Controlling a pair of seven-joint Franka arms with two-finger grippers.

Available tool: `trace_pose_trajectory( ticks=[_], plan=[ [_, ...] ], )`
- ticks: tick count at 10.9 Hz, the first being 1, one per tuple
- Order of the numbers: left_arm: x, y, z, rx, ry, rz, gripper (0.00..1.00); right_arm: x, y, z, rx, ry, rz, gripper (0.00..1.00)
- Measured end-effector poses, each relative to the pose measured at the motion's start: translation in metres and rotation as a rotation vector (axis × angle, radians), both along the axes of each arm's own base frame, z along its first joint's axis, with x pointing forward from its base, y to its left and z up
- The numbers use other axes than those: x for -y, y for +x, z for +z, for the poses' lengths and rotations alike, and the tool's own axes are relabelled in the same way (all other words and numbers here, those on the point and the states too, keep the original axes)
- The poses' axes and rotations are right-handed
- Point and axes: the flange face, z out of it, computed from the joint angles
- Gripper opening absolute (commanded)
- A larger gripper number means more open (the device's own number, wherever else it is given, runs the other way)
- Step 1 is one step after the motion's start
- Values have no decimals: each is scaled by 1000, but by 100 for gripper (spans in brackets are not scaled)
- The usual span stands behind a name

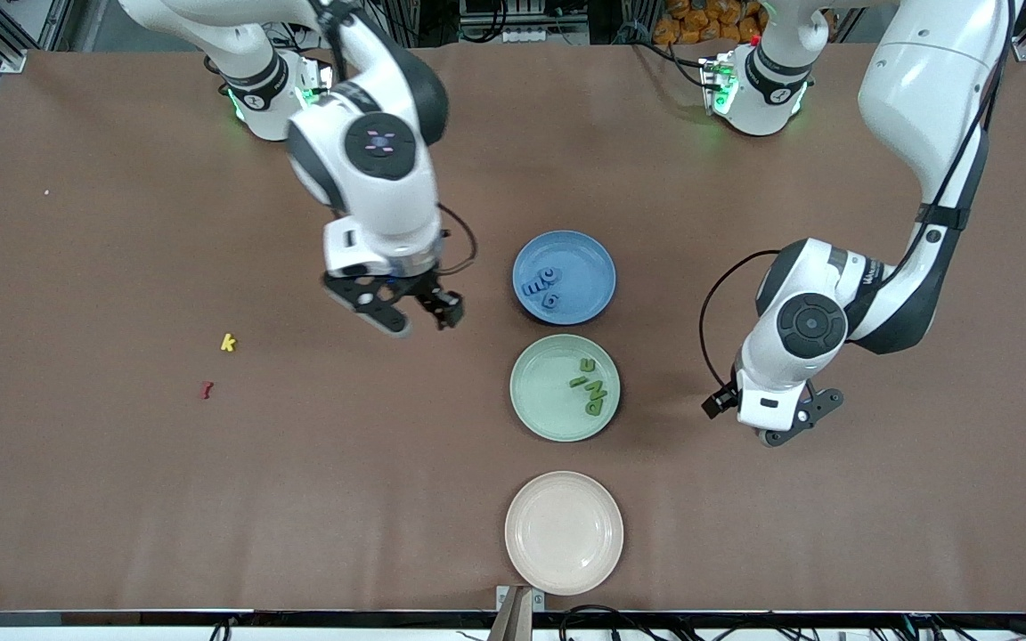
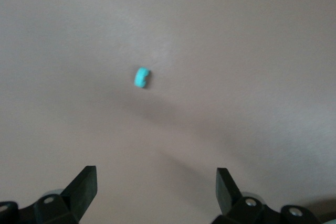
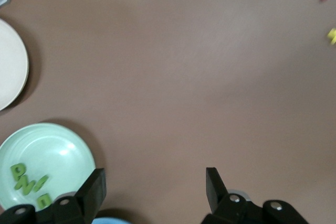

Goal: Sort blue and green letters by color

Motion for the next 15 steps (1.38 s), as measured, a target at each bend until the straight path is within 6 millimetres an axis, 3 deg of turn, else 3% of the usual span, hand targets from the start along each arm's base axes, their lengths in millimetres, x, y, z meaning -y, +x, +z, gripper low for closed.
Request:
trace_pose_trajectory(
  ticks=[4, 6, 7, 9, 10, 12, 15],
  plan=[
    [-23, -23, 16, -82, 17, -123, 100, 125, 38, 63, -36, -15, 121, 86],
    [-47, -42, 44, -111, -53, -183, 100, 184, 46, 85, -61, -37, 191, 92],
    [-69, -54, 61, -121, -92, -225, 100, 213, 49, 94, -73, -47, 230, 98],
    [-110, -93, 94, -116, -105, -286, 100, 272, 53, 109, -91, -63, 265, 100],
    [-115, -112, 110, -100, -92, -295, 100, 295, 54, 115, -90, -71, 276, 100],
    [-113, -133, 146, -41, -72, -312, 100, 319, 53, 124, -91, -84, 341, 100],
    [-122, -134, 205, 77, -84, -291, 100, 320, 48, 134, -88, -90, 379, 100]
  ],
)
